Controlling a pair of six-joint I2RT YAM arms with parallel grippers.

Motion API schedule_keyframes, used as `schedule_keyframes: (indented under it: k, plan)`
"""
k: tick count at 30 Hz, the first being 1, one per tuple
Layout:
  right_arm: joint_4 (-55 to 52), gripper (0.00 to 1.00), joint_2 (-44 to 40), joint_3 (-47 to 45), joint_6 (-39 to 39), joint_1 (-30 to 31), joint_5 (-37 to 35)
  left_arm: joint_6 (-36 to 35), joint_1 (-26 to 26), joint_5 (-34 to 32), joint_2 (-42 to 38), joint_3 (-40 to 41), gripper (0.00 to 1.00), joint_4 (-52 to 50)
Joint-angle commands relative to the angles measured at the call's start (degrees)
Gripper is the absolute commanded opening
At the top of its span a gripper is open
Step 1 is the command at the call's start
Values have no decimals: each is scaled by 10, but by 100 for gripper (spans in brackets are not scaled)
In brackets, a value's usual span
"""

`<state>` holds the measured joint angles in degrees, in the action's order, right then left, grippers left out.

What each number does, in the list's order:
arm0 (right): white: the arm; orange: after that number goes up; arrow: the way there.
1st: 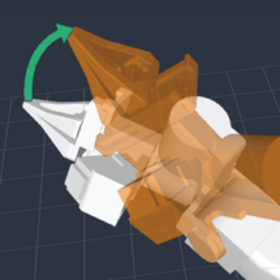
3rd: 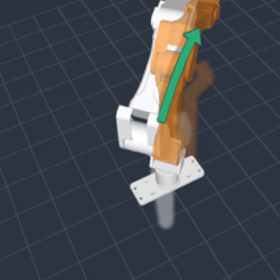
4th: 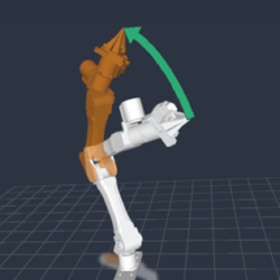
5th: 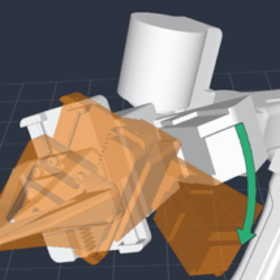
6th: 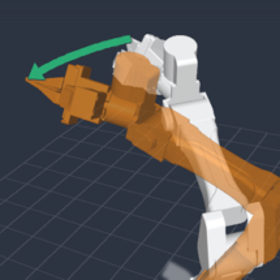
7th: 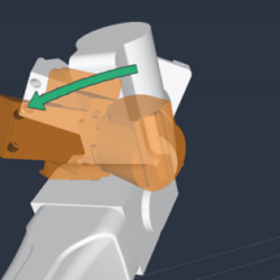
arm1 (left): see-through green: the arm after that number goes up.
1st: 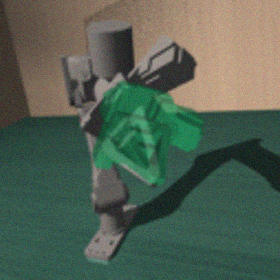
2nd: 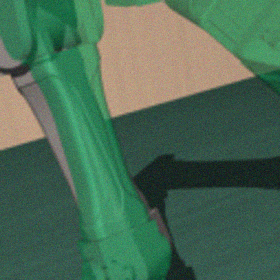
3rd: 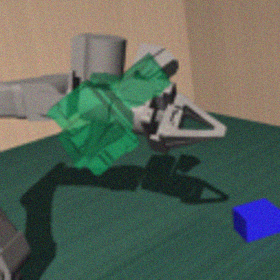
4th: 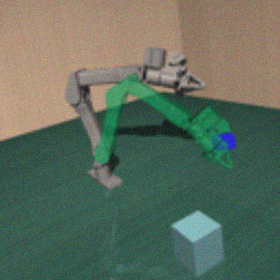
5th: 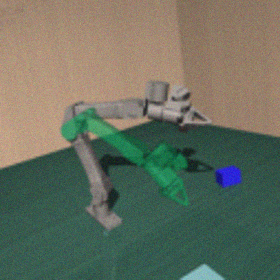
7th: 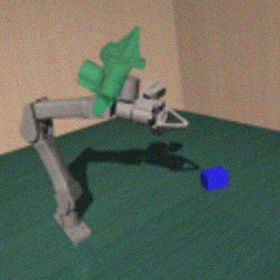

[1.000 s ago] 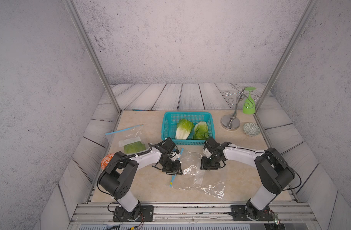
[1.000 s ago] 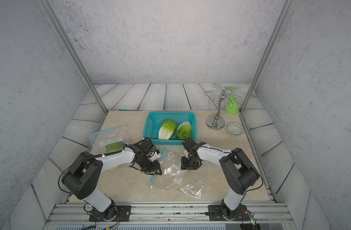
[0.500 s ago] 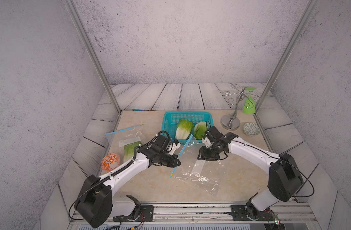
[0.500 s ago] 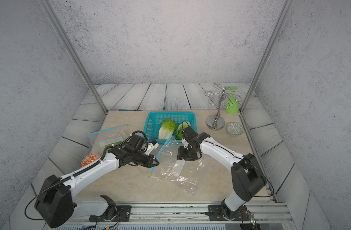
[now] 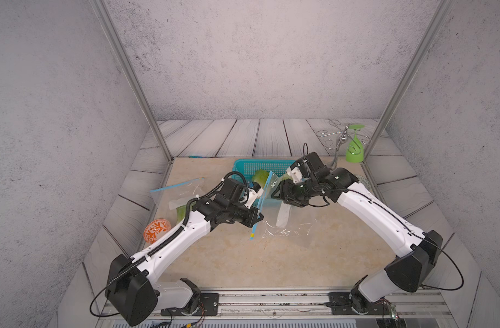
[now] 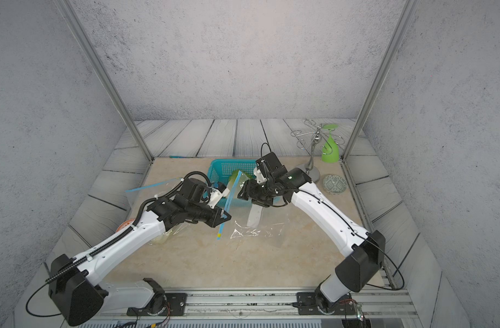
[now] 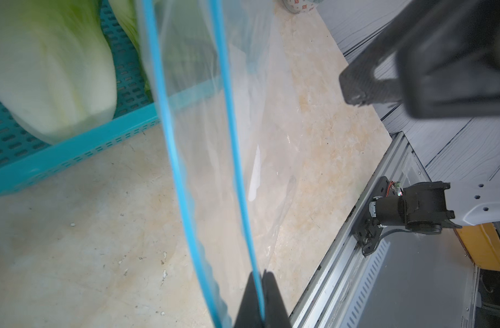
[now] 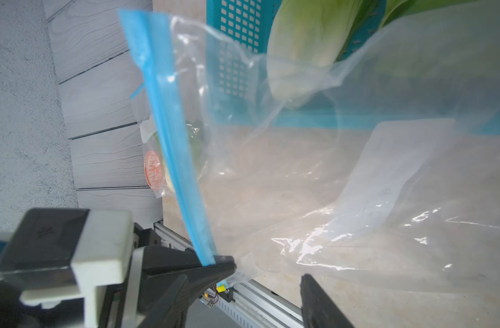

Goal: Put the chinese cabbages into a zipper bag and zip it
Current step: Open the zipper of the food storage bag at the center of the board.

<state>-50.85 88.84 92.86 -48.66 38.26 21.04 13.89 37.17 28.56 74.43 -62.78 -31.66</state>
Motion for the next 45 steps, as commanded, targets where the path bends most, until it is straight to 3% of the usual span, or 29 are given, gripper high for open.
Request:
schedule_keyframes:
  k: [1, 12, 21, 26, 37, 45]
  plan:
    - [-14, 66, 31, 19, -24, 8, -10, -12, 12, -10, 12, -17, 0, -8]
    - [35, 69, 56, -11, -54, 16, -33, -4, 22, -22, -8, -18, 0, 21]
    - [-1, 69, 64, -9, -32, 25, -117, -4, 26, -16, 12, -36, 0, 22]
    - [73, 69, 35, -34, -50, 27, -77, -9, 27, -19, 13, -29, 0, 22]
    - [107, 68, 9, -49, -45, 41, -49, -15, 27, -24, 15, -33, 0, 10]
    - [136, 74, -27, -91, -32, 43, -50, -19, 26, -23, 11, -40, 0, 4]
